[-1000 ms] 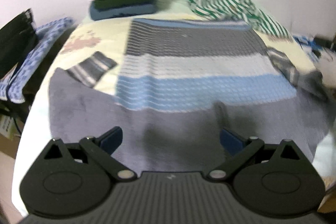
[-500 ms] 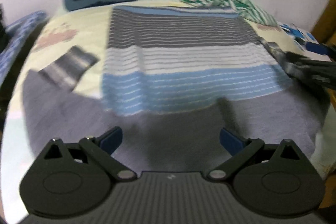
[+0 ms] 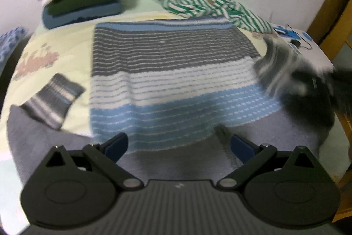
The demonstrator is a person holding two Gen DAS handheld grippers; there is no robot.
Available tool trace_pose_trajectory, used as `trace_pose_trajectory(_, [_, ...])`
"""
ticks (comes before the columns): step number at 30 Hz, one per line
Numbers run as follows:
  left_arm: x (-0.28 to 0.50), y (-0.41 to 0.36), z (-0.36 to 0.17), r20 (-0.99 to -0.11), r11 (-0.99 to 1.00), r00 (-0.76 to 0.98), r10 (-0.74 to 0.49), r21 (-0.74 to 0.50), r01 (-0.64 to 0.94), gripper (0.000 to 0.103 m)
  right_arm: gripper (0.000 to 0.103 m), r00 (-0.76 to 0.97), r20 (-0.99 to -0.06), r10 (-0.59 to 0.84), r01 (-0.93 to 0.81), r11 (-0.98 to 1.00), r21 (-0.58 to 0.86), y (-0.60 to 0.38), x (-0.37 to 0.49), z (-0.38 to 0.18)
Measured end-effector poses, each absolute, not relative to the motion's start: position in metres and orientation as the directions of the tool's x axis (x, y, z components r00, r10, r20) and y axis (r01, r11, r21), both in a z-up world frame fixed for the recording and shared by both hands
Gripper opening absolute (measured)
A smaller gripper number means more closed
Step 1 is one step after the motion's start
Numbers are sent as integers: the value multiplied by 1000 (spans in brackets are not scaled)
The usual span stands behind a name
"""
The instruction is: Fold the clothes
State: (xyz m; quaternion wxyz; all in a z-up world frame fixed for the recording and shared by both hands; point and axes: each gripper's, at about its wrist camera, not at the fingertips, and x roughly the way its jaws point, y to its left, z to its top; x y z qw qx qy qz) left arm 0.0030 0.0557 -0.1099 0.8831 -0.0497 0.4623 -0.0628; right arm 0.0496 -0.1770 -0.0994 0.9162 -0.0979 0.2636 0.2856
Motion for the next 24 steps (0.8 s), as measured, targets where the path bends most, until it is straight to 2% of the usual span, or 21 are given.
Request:
trace_pose_trajectory(3, [-2, 72, -108, -813, 988, 565, -142, -154, 26, 100, 4, 590, -600, 541, -682, 732, -10, -153, 22, -118])
trace_pose_trajectory(7, [-7, 77, -116, -827, 987, 545, -142, -162, 12, 100, 7, 446, -728, 521, -768, 640, -12, -141, 1, -145])
trace_pose_trajectory(9, [-10, 71, -121, -828, 986, 538, -155, -166, 29, 100, 12, 409, -750, 520, -790, 613, -6, -148, -6, -144])
trace_pose_trajectory(13, [-11, 49, -132, -835, 979, 512, -201, -179, 93, 100, 38, 431, -724, 538, -747, 664, 48, -180, -9, -126])
trace_pose_trajectory(14, [-10, 44, -134, -835, 979, 509, -206, -176, 107, 100, 42, 458, -713, 530, -716, 696, 57, -190, -8, -122])
trace_pose_trajectory(19, [-3, 25, -148, -825, 965, 501, -262, -207, 163, 100, 44, 529, -725, 441, -547, 830, 106, -226, 6, -126])
trace_pose_trajectory(24, [5, 11, -157, -815, 960, 508, -279, -216, 179, 101, 44, 550, -714, 433, -481, 863, 153, -237, -1, -130])
